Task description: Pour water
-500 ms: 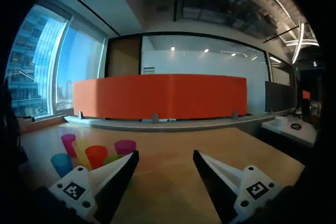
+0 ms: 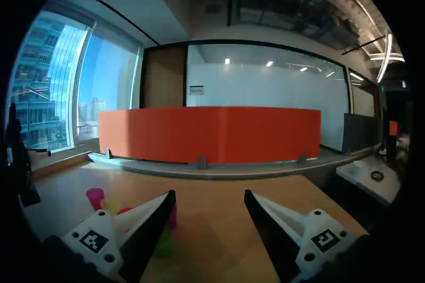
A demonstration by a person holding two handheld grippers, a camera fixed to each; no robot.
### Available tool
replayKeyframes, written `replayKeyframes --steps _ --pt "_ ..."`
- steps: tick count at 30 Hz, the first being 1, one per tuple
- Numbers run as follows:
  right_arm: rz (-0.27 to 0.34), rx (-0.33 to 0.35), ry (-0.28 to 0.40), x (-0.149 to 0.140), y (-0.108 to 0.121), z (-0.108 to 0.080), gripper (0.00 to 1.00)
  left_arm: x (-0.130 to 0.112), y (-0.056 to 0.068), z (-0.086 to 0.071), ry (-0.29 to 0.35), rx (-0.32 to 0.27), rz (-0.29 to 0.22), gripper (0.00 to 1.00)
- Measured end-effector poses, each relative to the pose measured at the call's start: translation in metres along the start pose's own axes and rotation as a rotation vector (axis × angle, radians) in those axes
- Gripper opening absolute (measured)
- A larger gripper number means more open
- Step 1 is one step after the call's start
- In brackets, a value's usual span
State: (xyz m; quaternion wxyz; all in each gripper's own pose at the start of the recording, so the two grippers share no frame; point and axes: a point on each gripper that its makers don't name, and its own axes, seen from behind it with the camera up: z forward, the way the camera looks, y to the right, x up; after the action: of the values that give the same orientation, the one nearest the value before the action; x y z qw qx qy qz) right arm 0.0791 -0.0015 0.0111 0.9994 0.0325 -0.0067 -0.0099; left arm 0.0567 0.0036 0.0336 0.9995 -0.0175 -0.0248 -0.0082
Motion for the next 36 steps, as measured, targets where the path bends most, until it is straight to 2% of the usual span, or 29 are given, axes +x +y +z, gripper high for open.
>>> replayKeyframes --steps 6,12,17,24,30,36 --pt "-0.011 0.025 0.009 0.033 0.0 0.005 1.0 0.039 0.006 0.004 0.008 -0.03 0.003 0.85" --pt "-0.025 0.04 0.007 0.045 0.001 0.008 1.0 0.066 0.022 0.005 0.019 -0.093 -0.012 0.85" --pt "-0.015 0.105 -0.004 0.047 -0.011 0.006 1.0 0.078 0.037 0.003 0.024 -0.159 0.003 0.85" --pt "-0.026 0.251 -0.017 0.049 -0.036 -0.002 1.0 0.081 0.064 -0.005 0.021 -0.284 0.038 0.85" --pt "-0.007 0.364 -0.011 0.059 -0.055 -0.008 1.0 0.088 0.087 -0.018 0.028 -0.399 0.051 0.85" --pt "-0.01 0.422 -0.015 0.067 -0.061 -0.009 1.0 0.088 0.117 -0.036 0.021 -0.545 0.082 0.85"
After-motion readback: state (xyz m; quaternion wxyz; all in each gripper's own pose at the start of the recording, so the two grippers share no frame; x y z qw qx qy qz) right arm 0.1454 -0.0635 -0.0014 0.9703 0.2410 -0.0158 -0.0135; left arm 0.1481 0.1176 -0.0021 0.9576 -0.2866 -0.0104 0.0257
